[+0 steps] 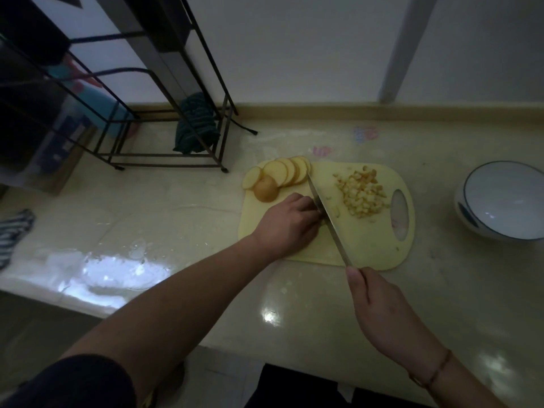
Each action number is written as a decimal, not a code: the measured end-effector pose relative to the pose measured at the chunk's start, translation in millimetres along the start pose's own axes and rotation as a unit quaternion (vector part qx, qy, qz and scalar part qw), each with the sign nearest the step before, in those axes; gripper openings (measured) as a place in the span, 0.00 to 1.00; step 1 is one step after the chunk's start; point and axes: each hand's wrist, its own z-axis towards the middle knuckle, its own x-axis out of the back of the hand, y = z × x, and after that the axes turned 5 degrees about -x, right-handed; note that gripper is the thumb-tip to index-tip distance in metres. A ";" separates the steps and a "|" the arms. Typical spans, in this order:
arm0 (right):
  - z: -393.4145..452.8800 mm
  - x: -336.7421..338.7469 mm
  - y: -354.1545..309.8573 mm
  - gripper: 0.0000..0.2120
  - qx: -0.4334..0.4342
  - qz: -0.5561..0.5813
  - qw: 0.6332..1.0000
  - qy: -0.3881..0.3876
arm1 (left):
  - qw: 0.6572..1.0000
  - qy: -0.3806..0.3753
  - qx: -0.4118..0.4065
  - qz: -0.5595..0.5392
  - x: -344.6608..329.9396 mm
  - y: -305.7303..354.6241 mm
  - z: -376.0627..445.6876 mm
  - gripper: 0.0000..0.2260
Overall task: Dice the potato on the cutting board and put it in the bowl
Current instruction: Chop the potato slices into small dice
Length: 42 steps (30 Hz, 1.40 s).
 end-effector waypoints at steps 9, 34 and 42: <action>6.4 28.9 11.0 0.22 -0.143 0.224 0.958 -0.105 | 1.000 0.015 0.003 0.006 0.0 0.9 -1.2 0.06; -1.2 8.3 2.7 0.25 -0.041 0.115 0.992 -0.025 | 0.999 -0.023 -0.031 0.006 7.6 -6.0 0.9 0.13; -11.0 4.2 3.2 0.21 -0.012 0.064 0.998 -0.003 | 0.999 -0.022 -0.039 0.007 6.6 -9.0 1.4 0.12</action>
